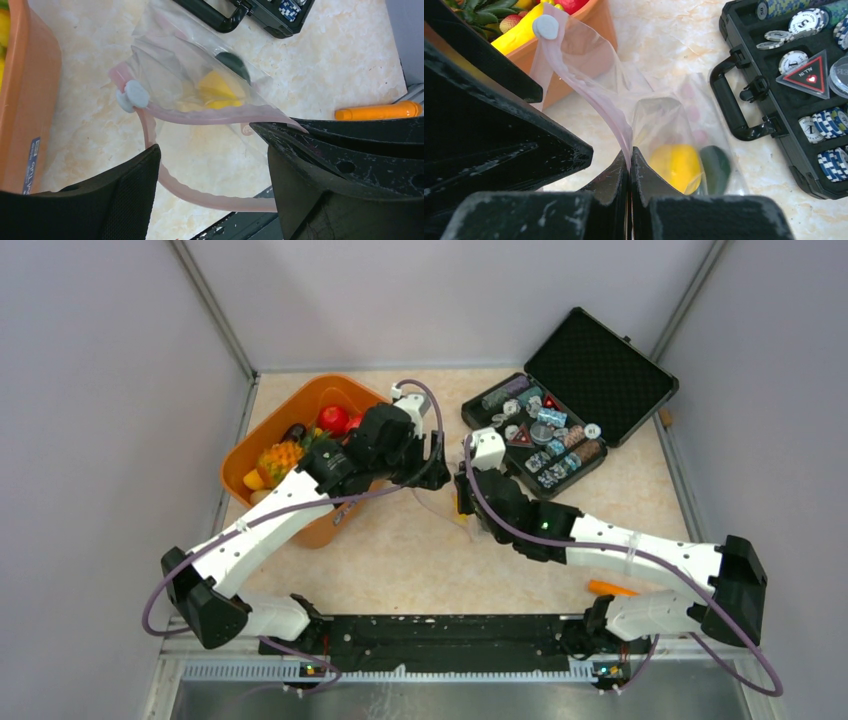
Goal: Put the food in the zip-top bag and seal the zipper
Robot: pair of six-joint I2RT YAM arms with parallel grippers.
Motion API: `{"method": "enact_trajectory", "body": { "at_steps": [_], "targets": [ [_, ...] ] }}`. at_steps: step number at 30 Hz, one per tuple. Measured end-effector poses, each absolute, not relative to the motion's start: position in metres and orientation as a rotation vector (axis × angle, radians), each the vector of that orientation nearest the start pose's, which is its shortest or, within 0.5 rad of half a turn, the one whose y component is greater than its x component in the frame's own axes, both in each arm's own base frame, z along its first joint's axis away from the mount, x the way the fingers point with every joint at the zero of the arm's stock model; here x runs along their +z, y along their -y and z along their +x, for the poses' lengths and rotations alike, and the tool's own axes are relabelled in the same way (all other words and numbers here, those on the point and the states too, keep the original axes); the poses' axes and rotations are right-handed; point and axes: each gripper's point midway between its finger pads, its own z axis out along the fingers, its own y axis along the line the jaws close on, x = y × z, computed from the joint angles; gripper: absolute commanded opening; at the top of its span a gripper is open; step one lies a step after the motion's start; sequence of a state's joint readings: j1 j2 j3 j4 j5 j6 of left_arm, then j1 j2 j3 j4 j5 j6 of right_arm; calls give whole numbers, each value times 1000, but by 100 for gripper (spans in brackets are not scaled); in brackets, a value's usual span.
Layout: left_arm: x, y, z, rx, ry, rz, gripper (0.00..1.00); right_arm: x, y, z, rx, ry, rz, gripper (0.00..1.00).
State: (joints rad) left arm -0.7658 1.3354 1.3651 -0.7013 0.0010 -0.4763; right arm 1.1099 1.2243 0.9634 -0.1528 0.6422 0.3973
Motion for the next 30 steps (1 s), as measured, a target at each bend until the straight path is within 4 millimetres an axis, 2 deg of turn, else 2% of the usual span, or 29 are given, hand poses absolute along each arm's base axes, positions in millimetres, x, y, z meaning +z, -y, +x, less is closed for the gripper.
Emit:
{"method": "enact_trajectory", "body": {
  "at_steps": [4,8,11,16,20,24,27,30],
  "targets": [
    [264,269,255,-661,-2271,324,80,230,-293,250,408,-1910,-257,0],
    [293,256,249,-683,-2171,291,91,225,-278,258,346,-1937,-223,0],
    [314,237,245,-669,-2074,246,99,228,-270,262,304,-1933,-201,0],
    [335,198,250,-544,-1968,130,99,239,-256,262,269,-1907,-184,0],
    [329,170,266,-409,-1966,46,99,259,-245,258,299,-1866,-146,0],
    [312,124,292,-262,-2006,-98,99,278,-236,253,357,-1824,-103,0],
    [299,88,304,-176,-2030,-209,99,277,-239,252,372,-1829,-106,0],
    [288,70,305,-134,-2063,-259,99,267,-245,252,363,-1856,-133,0]
  ]
}}
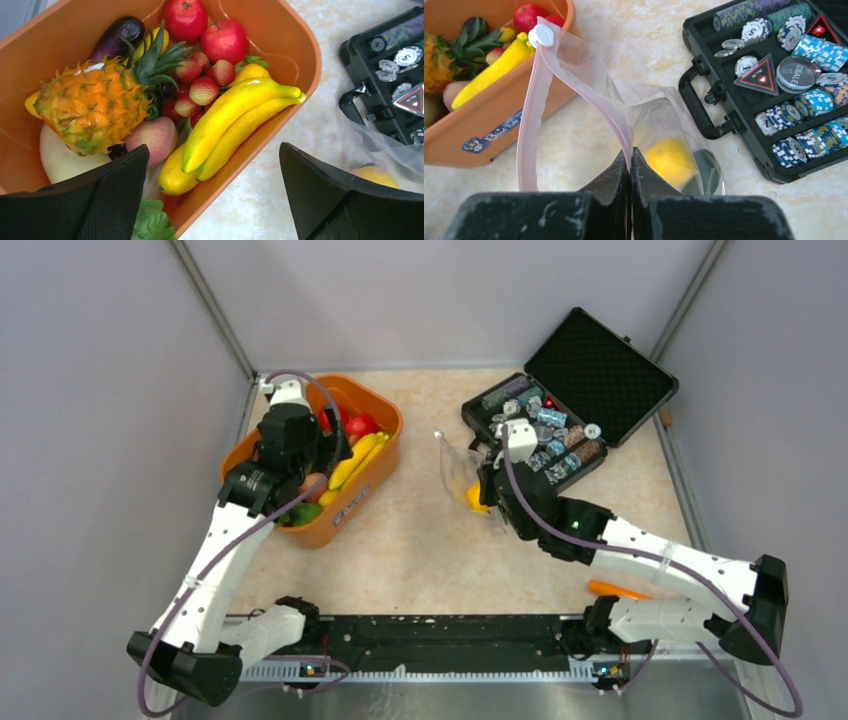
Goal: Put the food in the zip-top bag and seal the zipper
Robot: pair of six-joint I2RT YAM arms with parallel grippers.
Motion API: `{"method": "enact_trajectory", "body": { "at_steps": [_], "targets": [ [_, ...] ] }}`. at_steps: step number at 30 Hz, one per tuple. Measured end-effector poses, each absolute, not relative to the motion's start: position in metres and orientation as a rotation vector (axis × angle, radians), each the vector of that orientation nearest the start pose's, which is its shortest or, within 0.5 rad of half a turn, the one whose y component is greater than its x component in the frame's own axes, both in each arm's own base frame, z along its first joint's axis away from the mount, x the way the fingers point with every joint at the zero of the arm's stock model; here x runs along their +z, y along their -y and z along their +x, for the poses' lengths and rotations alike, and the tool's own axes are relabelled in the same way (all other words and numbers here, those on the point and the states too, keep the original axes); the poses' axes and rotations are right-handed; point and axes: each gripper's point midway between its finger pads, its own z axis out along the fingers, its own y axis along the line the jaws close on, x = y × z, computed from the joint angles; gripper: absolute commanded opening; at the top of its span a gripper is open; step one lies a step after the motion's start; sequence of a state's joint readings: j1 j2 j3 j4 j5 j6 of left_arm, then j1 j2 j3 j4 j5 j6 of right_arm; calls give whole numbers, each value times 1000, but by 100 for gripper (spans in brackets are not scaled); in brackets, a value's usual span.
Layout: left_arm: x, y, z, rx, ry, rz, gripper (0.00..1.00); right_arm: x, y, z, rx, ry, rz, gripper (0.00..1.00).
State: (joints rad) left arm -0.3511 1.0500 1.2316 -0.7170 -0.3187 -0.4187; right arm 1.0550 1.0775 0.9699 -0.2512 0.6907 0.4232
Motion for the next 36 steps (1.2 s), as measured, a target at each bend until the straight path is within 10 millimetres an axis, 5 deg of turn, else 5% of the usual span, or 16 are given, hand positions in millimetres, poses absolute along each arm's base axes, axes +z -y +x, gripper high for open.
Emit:
{"method": "enact_trajectory", "body": {
  "at_steps": [5,14,20,25,31,36],
  "targets": [
    [266,70,306,-164,-2132,-247,99,252,-255,252,363,-1893,-179,0],
    [210,108,321,-314,-2302,-64,99,248,-262,249,389,-1907,-209,0],
    [204,105,355,-342,-2287,-63,85,248,-264,248,401,-1912,-219,0],
    [201,110,381,-389,-2303,16,84,248,-264,248,404,-1912,-222,0],
    [212,139,387,-549,-2258,256,82,248,-264,247,405,-1913,-222,0],
    [207,142,393,-539,-2264,355,76,248,-264,247,404,-1913,-223,0]
  ]
}}
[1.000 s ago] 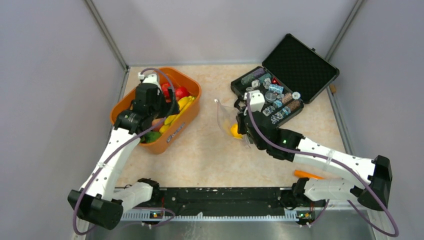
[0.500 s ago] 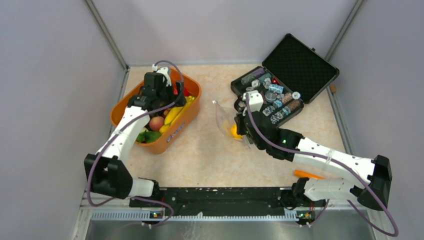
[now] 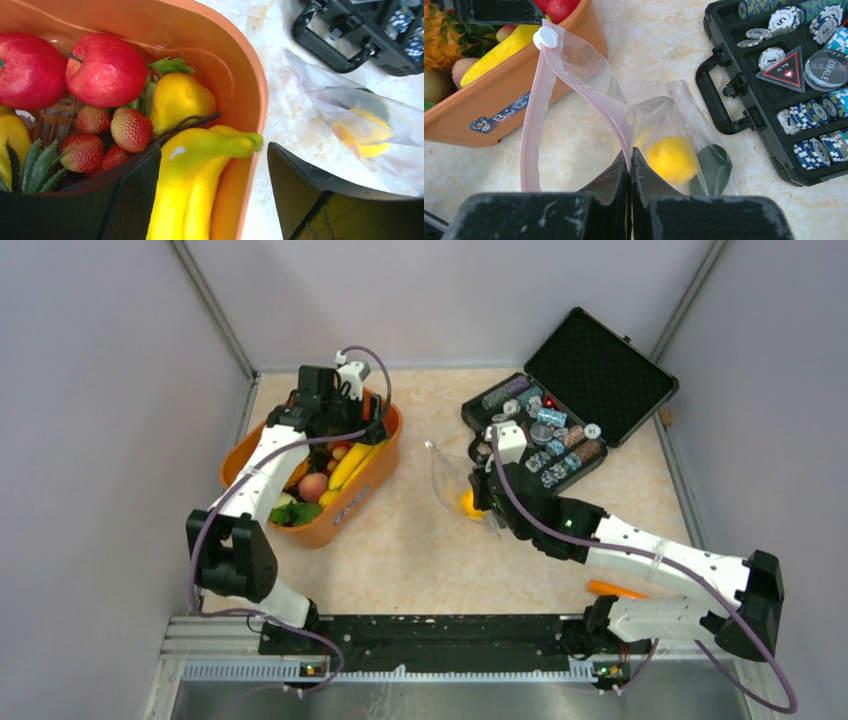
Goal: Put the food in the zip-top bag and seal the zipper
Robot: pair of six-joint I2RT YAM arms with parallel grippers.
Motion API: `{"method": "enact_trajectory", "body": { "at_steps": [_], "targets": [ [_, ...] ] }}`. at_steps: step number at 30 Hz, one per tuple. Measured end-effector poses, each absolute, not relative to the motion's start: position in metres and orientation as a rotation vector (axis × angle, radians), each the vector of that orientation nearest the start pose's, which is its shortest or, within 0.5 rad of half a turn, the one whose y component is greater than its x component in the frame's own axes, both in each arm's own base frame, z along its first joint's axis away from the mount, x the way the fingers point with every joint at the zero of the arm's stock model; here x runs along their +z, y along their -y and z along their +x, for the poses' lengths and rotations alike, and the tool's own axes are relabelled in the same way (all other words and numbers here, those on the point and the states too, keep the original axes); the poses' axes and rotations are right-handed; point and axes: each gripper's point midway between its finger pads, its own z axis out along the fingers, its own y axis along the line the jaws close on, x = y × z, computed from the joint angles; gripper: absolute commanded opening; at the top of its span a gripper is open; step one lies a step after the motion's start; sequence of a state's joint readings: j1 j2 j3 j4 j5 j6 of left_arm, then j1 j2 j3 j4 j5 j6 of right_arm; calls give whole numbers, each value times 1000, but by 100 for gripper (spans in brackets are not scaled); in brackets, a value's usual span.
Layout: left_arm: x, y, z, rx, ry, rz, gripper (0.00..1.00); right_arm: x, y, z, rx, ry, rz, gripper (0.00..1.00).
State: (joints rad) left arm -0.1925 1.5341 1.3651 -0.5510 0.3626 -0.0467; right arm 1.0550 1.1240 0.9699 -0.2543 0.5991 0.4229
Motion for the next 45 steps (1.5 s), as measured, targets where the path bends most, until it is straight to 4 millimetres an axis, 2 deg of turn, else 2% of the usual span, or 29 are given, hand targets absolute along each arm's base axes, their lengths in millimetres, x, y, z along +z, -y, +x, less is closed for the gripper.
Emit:
{"method": "enact_trajectory", "body": {
  "at_steps": [7,12,13,16,17,20,24,27,30,33,36,39,40,45],
  "targets": [
    [180,141,401,-519,-2335,413,62,247,-265,247,410,-1914,-227,0],
    [177,145,399,-543,-2333,458,57,247,-266,246,416,-1916,-233,0],
    [177,146,399,-545,-2330,466,58,247,-266,246,416,-1916,-233,0],
    [176,146,398,-536,-2331,481,78,247,-267,246,419,-1917,-234,0],
    [175,145,399,-525,-2331,482,80,247,-267,246,419,-1917,-235,0],
    [175,142,399,-518,-2334,483,81,247,-267,246,421,-1917,-237,0],
    [176,142,398,-520,-2334,506,78,247,-268,245,426,-1919,-240,0],
    [178,145,400,-534,-2336,533,68,247,-268,245,427,-1919,-241,0],
    [174,146,397,-544,-2356,551,48,247,-268,245,428,-1919,-242,0],
    [168,144,393,-532,-2387,554,41,247,-269,244,432,-1920,-244,0],
    [165,139,393,-494,-2407,531,27,246,-270,244,437,-1921,-248,0],
    [165,133,397,-445,-2413,497,11,245,-272,244,439,-1924,-253,0],
    [166,131,398,-428,-2411,486,2,245,-272,244,441,-1925,-254,0],
    [178,117,402,-326,-2368,385,0,244,-272,244,442,-1925,-255,0]
  ]
}}
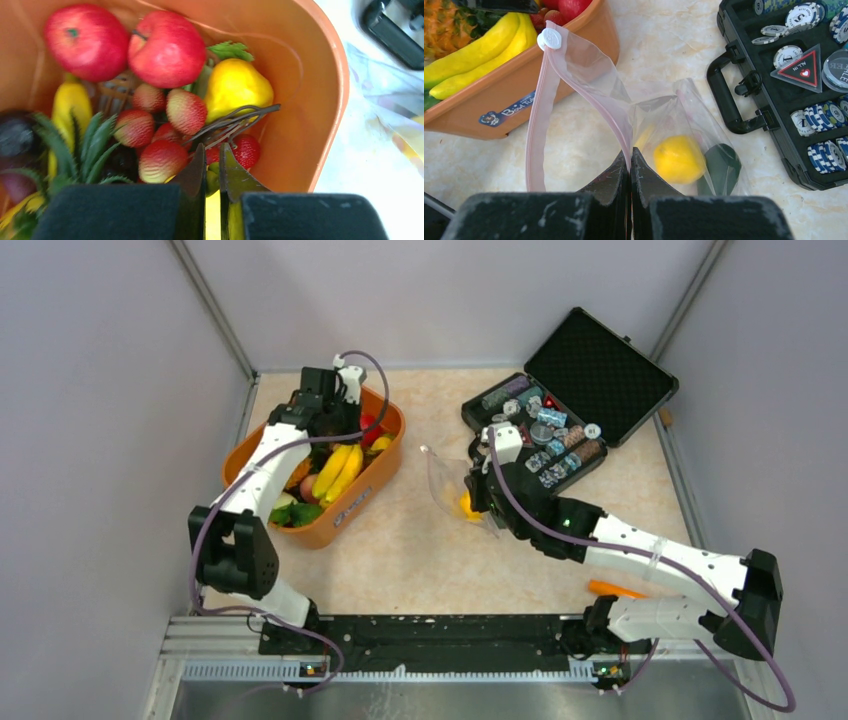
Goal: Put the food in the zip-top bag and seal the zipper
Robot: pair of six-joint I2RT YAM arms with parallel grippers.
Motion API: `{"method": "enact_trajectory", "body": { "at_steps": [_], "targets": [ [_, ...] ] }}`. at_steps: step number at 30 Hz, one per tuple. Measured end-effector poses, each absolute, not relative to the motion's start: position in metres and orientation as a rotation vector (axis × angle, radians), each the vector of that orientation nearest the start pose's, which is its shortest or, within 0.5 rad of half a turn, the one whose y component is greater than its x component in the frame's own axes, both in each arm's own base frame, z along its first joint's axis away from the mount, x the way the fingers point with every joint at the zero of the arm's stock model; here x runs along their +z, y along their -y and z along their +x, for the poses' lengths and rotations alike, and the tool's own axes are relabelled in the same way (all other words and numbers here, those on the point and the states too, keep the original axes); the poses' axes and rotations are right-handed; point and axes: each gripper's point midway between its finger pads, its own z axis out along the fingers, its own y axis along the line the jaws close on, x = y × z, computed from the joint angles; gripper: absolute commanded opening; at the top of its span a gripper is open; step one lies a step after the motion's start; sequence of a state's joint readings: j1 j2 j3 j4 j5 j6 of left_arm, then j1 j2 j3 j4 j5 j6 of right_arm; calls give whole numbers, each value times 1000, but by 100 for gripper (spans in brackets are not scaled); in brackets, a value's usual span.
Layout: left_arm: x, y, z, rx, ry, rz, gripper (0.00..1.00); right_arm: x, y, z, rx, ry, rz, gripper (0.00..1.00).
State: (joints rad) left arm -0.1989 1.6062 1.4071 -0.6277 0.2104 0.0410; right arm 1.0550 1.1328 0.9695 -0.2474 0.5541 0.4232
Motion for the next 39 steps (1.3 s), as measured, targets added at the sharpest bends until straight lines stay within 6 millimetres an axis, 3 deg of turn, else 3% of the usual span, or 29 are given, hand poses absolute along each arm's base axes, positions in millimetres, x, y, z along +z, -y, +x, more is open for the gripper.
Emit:
{"method": "enact_trajectory", "body": {
  "at_steps": [7,15,21,26,32,39],
  "targets": [
    [218,95,397,-216,-2245,244,0,244,-273,244,442,-1925,-255,0],
    [268,94,379,-261,-2047,178,0,244,-273,244,449,-1927,-250,0],
    [294,99,364,-336,-1892,142,0,247,-275,244,463,-1918,-244,0],
    [313,102,362,-392,-1829,83,0,248,-276,244,469,-1914,-241,0],
    [330,116,354,-566,-1789,-41,0,249,-276,245,479,-1916,-213,0],
    [351,142,323,-934,-1653,-215,0,244,-280,252,465,-1914,-167,0]
  ]
}}
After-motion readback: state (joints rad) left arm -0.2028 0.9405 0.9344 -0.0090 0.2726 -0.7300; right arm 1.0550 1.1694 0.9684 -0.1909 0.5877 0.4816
